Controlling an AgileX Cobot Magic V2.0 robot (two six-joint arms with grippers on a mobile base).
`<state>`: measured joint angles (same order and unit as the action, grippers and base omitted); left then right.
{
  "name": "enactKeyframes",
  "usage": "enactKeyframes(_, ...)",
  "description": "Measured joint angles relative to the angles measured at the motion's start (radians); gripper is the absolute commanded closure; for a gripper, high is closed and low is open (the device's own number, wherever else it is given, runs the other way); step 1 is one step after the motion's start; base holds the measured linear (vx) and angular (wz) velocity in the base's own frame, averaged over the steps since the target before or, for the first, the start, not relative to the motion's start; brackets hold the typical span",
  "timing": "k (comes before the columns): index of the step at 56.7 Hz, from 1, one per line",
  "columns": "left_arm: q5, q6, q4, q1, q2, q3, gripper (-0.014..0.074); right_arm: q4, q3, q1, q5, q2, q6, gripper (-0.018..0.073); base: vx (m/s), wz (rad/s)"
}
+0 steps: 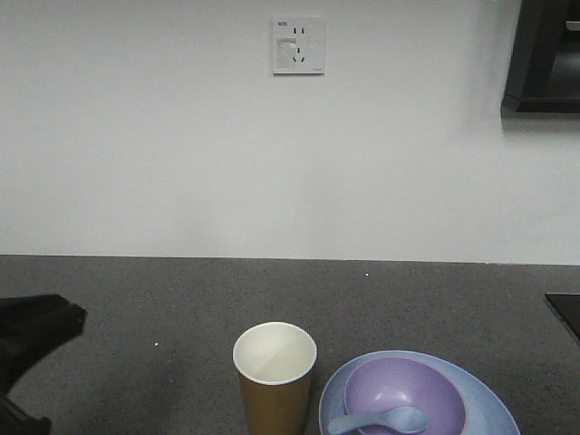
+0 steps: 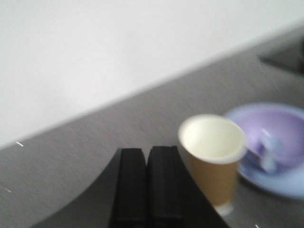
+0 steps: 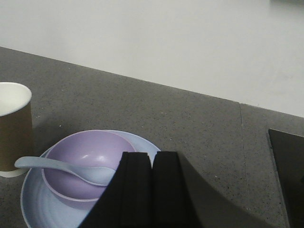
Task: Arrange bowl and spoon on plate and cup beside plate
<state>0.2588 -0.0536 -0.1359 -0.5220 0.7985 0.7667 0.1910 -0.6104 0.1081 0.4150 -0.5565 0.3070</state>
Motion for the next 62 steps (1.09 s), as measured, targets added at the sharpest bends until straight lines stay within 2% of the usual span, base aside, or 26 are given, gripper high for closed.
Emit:
enactKeyframes(5,-0.18,-0.001,0.038,0.108,-0.088,-0.134,0.06,0.0,0.0,0.0,0.0,0.0,0.0,0.0568,0.0,0.0)
enactKeyframes(10,-0.267,-0.001,0.071,0.194,-0.196,-0.292,0.06,0.0,0.0,0.0,0.0,0.0,0.0,0.0568,0.0,0.0)
enactKeyframes(20,-0.259,-0.001,0.089,0.33,-0.435,-0.571,0.06,0.0,0.0,0.0,0.0,0.0,0.0,0.0568,0.0,0.0)
enactKeyframes(29,-0.229,-0.001,0.093,0.43,-0.64,-0.739,0.06,0.0,0.0,0.0,0.0,0.0,0.0,0.0568,0.0,0.0)
enactKeyframes(39,-0.124,0.02,0.093,0.457,-0.794,-0.792,0.06,0.0,0.0,0.0,-0.001,0.0,0.0,0.0568,0.0,0.0)
enactKeyframes(46,-0.094,0.054,0.093,0.457,-0.808,-0.792,0.06,0.0,0.0,0.0,-0.001,0.0,0.0,0.0568,0.0,0.0)
enactKeyframes(62,-0.087,0.059,0.093,0.457,-0.809,-0.792,0.06,0.0,0.0,0.0,0.0,0.0,0.0,0.0568,0.0,0.0)
